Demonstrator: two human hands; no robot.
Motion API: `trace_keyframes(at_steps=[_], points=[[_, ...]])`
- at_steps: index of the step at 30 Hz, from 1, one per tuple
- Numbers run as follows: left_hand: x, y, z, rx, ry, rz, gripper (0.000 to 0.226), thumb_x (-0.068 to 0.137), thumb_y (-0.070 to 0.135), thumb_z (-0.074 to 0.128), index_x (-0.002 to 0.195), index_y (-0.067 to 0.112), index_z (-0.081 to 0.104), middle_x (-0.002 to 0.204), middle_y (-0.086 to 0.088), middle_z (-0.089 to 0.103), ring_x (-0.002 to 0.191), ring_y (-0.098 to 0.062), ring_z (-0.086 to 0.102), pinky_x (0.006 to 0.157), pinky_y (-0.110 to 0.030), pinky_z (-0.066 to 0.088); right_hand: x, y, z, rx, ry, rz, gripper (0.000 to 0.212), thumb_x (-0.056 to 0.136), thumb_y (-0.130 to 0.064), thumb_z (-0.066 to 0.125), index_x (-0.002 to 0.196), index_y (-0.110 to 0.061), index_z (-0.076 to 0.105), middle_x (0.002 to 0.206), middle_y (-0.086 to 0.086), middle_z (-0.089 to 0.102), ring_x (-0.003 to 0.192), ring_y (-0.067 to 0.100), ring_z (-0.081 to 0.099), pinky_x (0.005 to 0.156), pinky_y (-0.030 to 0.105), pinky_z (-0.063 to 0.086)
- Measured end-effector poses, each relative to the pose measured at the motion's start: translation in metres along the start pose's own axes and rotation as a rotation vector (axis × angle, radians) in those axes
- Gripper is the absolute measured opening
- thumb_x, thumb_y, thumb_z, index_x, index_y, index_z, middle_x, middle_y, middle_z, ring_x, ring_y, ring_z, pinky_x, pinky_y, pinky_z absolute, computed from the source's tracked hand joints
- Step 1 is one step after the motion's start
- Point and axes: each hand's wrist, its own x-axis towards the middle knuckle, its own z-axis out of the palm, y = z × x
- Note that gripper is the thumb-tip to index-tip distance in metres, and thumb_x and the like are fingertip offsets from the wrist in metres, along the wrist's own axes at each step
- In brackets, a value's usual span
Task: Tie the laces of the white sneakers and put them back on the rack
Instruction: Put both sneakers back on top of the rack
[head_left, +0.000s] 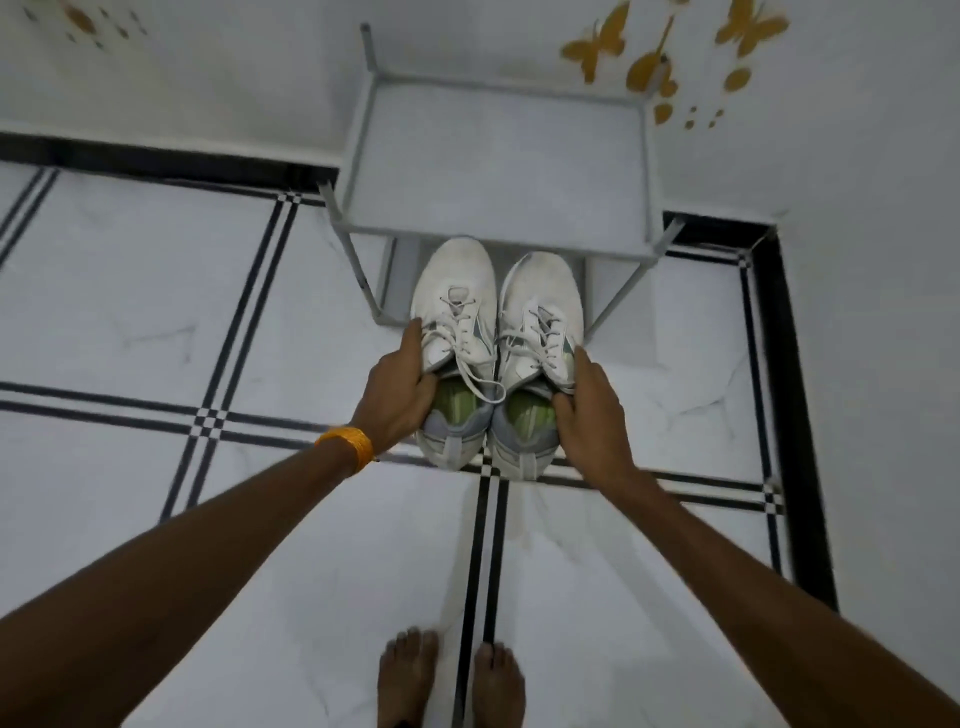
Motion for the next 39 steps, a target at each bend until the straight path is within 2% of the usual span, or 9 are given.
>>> trace_keyframes(at_steps=[4, 7, 11, 13, 19, 24, 28, 33, 39], points=[[0.023, 0.089, -0.073, -0.004, -0.002, -0.001, 0.061, 0.089, 0.015, 0.045, 0.146, 0.018, 0.025, 0.120, -0.017, 0.065, 0.100, -0.038, 0.064, 0.085, -0.039, 0.053, 0.031, -0.068, -0.084, -0.006, 0.052, -0.004, 0.052, 0.097, -0.014, 0.047, 0.147, -0.011, 0.034, 0.129, 0.015, 0.054, 0.112, 0.028, 0.056, 0.092, 0.038, 0.047], [0.050, 0.134, -0.110, -0.021, 0.007, -0.015, 0.063, 0.083, 0.020, 0.040, 0.145, 0.018, 0.027, 0.127, -0.014, 0.062, 0.105, -0.036, 0.063, 0.091, -0.042, 0.053, 0.065, -0.103, -0.126, -0.019, 0.060, -0.038, 0.051, 0.098, -0.014, 0.047, 0.146, -0.007, 0.034, 0.134, 0.017, 0.053, 0.116, 0.032, 0.055, 0.095, 0.044, 0.048], [0.112, 0.157, -0.141, -0.053, 0.014, -0.020, 0.059, 0.087, 0.019, 0.040, 0.145, 0.019, 0.027, 0.124, -0.013, 0.064, 0.103, -0.032, 0.064, 0.090, -0.044, 0.055, 0.133, -0.129, -0.150, -0.014, 0.075, -0.025, 0.050, 0.098, -0.010, 0.046, 0.146, -0.005, 0.035, 0.130, 0.018, 0.053, 0.112, 0.031, 0.056, 0.090, 0.034, 0.047], [0.145, 0.154, -0.145, -0.066, 0.013, -0.031, 0.058, 0.089, 0.022, 0.041, 0.145, 0.022, 0.027, 0.124, -0.012, 0.064, 0.105, -0.031, 0.065, 0.091, -0.047, 0.056, 0.163, -0.135, -0.145, -0.008, 0.097, -0.003, 0.050, 0.099, -0.008, 0.046, 0.147, -0.004, 0.034, 0.129, 0.018, 0.053, 0.112, 0.029, 0.057, 0.088, 0.027, 0.043], [0.241, 0.119, -0.127, -0.037, -0.011, -0.023, 0.053, 0.092, 0.016, 0.046, 0.143, 0.019, 0.030, 0.116, -0.015, 0.067, 0.096, -0.035, 0.067, 0.085, -0.044, 0.057, 0.253, -0.119, -0.103, -0.079, 0.071, 0.049, 0.053, 0.097, -0.008, 0.046, 0.148, -0.003, 0.031, 0.126, 0.020, 0.053, 0.105, 0.035, 0.060, 0.084, 0.041, 0.052], [0.298, 0.079, -0.088, -0.036, -0.032, -0.070, 0.054, 0.091, 0.016, 0.044, 0.144, 0.015, 0.031, 0.120, -0.017, 0.065, 0.099, -0.037, 0.065, 0.087, -0.043, 0.055, 0.311, -0.081, -0.069, -0.153, 0.026, 0.037, 0.056, 0.097, -0.008, 0.050, 0.149, -0.003, 0.030, 0.125, 0.020, 0.054, 0.102, 0.033, 0.061, 0.083, 0.042, 0.055], [0.324, 0.055, -0.059, -0.040, -0.024, -0.090, 0.055, 0.093, 0.016, 0.046, 0.146, 0.017, 0.029, 0.125, -0.016, 0.064, 0.105, -0.037, 0.064, 0.094, -0.047, 0.054, 0.332, -0.058, -0.044, -0.133, 0.004, 0.059, 0.055, 0.097, -0.007, 0.050, 0.148, -0.001, 0.031, 0.124, 0.021, 0.054, 0.102, 0.031, 0.061, 0.084, 0.039, 0.055], [0.336, 0.034, -0.042, 0.001, -0.036, -0.094, 0.060, 0.092, 0.019, 0.045, 0.148, 0.017, 0.025, 0.125, -0.020, 0.063, 0.107, -0.039, 0.063, 0.094, -0.052, 0.053, 0.336, -0.035, -0.025, -0.085, 0.027, 0.050, 0.051, 0.097, -0.005, 0.050, 0.145, 0.002, 0.036, 0.117, 0.022, 0.056, 0.098, 0.031, 0.061, 0.081, 0.039, 0.055], [0.341, 0.035, -0.045, 0.105, -0.094, -0.094, 0.063, 0.092, 0.023, 0.054, 0.147, 0.011, 0.026, 0.124, -0.022, 0.061, 0.107, -0.041, 0.061, 0.093, -0.049, 0.051, 0.344, -0.031, -0.028, -0.080, -0.066, 0.062, 0.054, 0.100, -0.020, 0.051, 0.148, -0.006, 0.032, 0.120, 0.021, 0.055, 0.102, 0.033, 0.060, 0.082, 0.039, 0.052]])
